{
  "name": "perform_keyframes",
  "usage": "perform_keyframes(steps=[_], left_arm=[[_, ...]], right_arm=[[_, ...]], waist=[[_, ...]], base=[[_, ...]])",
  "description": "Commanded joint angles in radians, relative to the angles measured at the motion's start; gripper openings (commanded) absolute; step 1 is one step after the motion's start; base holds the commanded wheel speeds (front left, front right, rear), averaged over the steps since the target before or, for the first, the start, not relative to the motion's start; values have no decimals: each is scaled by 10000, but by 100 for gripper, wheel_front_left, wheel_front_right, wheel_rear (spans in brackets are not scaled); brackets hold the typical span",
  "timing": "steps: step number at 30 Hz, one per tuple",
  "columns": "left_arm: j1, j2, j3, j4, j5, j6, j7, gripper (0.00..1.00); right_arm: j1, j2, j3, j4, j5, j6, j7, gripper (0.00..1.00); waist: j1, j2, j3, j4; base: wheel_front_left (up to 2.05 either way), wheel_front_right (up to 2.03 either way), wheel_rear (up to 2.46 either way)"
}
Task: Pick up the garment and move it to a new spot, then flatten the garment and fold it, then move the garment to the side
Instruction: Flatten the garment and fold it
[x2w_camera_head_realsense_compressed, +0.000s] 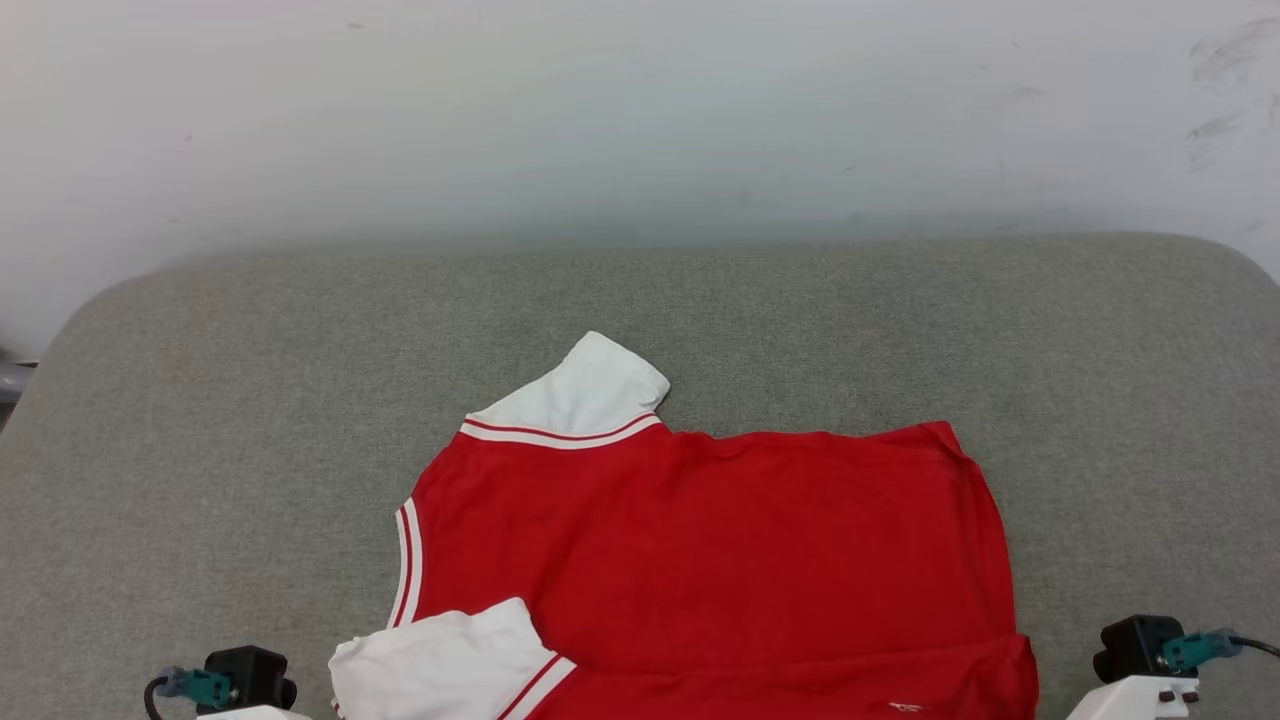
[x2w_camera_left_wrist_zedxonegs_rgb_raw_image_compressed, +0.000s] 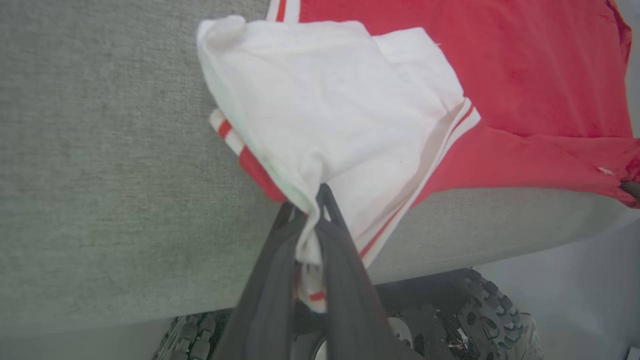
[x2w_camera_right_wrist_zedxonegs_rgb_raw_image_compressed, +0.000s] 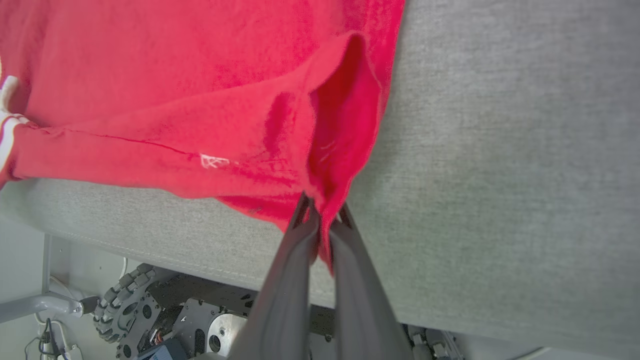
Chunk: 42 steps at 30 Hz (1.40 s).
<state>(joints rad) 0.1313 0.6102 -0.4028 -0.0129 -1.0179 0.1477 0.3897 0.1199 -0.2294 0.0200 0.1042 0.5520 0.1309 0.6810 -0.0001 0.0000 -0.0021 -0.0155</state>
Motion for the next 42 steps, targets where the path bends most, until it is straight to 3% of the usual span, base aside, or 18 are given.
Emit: perform_keyframes(steps=[1, 2, 3, 4, 6, 12, 16, 21, 25, 30, 34, 42], left_arm=[[-296, -133, -27, 280, 126, -87, -149, 0], [-296, -133, -27, 280, 126, -87, -149, 0], [-401, -235, -80, 450, 139, -160, -212, 14], [-494, -327, -127, 639, 176, -227, -274, 33], [-715, -449, -127, 943, 286, -311, -510, 100], [-1222, -506, 76, 1327, 906, -515, -1656, 100], [-1608, -537, 263, 1286, 1535, -291, -2626, 100], [-2247, -771, 443, 1226, 2241, 181, -3671, 100], [-2982, -937, 364, 1280, 2672, 290, -4009, 100], [-4180, -948, 206, 1656, 2829, 48, -3678, 100], [-5406, -879, 116, 1994, 2729, -390, -3161, 100], [-7704, -134, -295, 2851, 2272, -1555, -564, 100]], right_arm=[[150, 115, -67, 203, -75, -5, -270, 28], [150, 115, -67, 203, -75, -5, -270, 28], [225, 179, -85, 360, -84, -5, -405, 58], [257, 275, -92, 471, -26, -5, -585, 100], [232, 297, -26, 589, -51, -5, -1041, 100], [-30, 363, -73, 163, -413, -5, -3485, 100], [-332, 477, -321, -256, -1085, -5, -5156, 100], [-738, 696, -502, -889, -2083, -5, -6328, 100], [-1118, 900, -522, -1438, -2469, -5, -6627, 100], [-1766, 1073, -407, -1927, -2656, -5, -6746, 100], [-2282, 1213, -411, -2116, -2699, -5, -6887, 100], [-3058, 1470, -146, -1957, -2644, -5, -7179, 100]], waist=[[1, 0, 34, 11], [1, 0, 34, 11], [1, 0, 47, 14], [1, 0, 62, 15], [1, 0, 96, -3], [1, 0, 151, -113], [1, 0, 223, -259], [1, 0, 563, -565], [1, 0, 1115, -841], [1, 0, 2044, -1306], [1, 0, 2837, -1644], [1, 0, 3840, -2509]], base=[[0, 0, 0], [0, 0, 0], [0, 0, 0], [0, 0, 0], [0, 0, 0], [0, 0, 0], [0, 0, 0], [0, 0, 0], [0, 0, 0], [0, 0, 0], [0, 0, 0], [0, 0, 0]])
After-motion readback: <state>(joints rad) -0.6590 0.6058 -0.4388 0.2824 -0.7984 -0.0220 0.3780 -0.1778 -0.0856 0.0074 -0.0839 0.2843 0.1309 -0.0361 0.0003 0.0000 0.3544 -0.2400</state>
